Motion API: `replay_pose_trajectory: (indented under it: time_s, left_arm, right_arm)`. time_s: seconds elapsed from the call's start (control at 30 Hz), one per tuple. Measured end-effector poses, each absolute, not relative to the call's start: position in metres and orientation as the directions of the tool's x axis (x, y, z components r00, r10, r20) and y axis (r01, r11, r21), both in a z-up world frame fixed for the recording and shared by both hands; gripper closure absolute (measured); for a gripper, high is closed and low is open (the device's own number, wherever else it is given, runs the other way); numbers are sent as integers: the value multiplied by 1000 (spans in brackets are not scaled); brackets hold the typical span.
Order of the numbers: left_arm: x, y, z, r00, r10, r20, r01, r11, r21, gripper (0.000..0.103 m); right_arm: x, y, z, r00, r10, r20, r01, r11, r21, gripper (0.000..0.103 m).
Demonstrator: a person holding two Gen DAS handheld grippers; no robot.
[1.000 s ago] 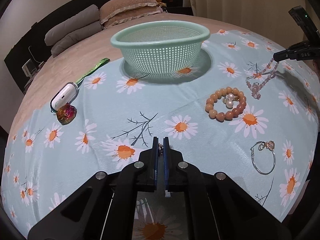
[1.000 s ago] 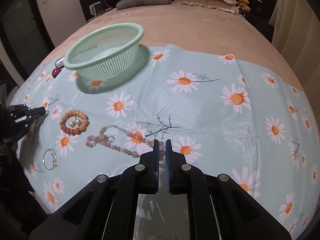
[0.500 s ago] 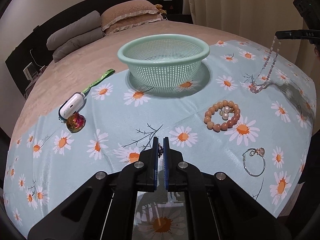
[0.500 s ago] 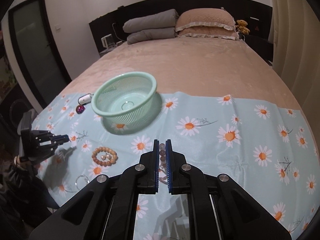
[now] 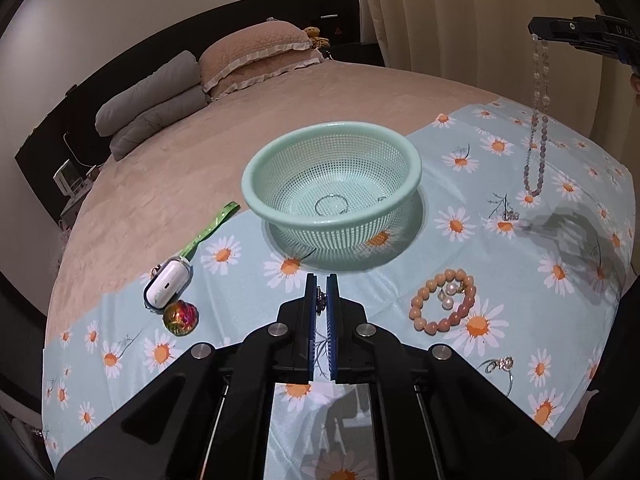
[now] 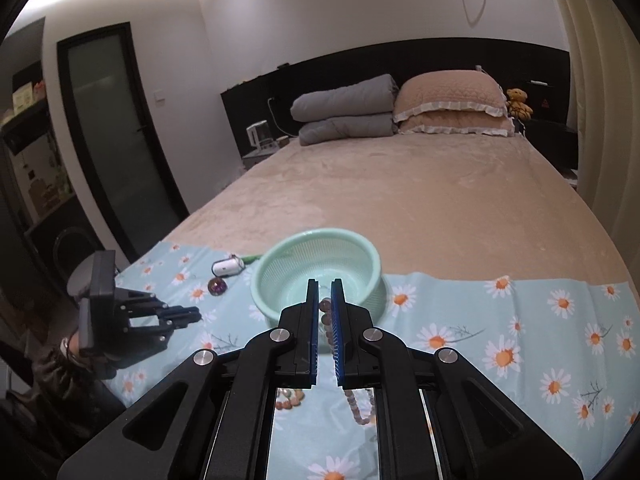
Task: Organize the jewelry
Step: 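Lift the pink necklace into the green basket with the right tool while the left tool drops its charm there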
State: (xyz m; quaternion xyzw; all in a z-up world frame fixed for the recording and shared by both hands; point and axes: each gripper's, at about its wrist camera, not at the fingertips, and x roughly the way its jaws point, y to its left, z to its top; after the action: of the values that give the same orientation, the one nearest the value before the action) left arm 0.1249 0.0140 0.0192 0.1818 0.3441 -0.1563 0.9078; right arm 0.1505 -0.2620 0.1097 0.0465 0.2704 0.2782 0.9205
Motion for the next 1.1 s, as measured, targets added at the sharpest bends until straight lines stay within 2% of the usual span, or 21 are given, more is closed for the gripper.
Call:
replay_pose_trajectory:
  time_s: [0.17, 0.33, 0.53, 0.8, 1.0, 1.07, 1.1]
  left_arm:
    - [147, 1, 38, 721, -178, -670, 427, 875, 227, 98]
    - [177, -7, 56, 726, -226, -650, 442, 877, 189, 98]
    - [214, -19, 49, 714, -233, -660, 464, 864, 197, 98]
    - [237, -30, -3, 629, -234, -741, 509, 845, 165, 98]
    - [237, -34, -12, 622, -217, -752, 513, 839, 182, 98]
    - [236, -33, -13, 619, -218, -754, 516, 837, 182, 94]
    - [235, -32, -13, 619, -218, -754, 517, 836, 182, 79]
  right_arm:
    - [172, -234, 132, 707, 570, -420, -513, 821, 250, 97]
    - [203, -200, 133, 679, 588, -439, -543, 805, 239, 97]
    - [243, -176, 109, 658, 542, -523, -524, 828, 199, 97]
    - [278, -163, 43, 574, 466, -674, -489, 855, 174, 97]
    - [279, -155, 22, 551, 431, -715, -487, 861, 143, 97]
    - [281, -154, 19, 555, 418, -719, -476, 869, 138, 94]
    - [282, -156, 19, 558, 417, -717, -466, 873, 145, 94]
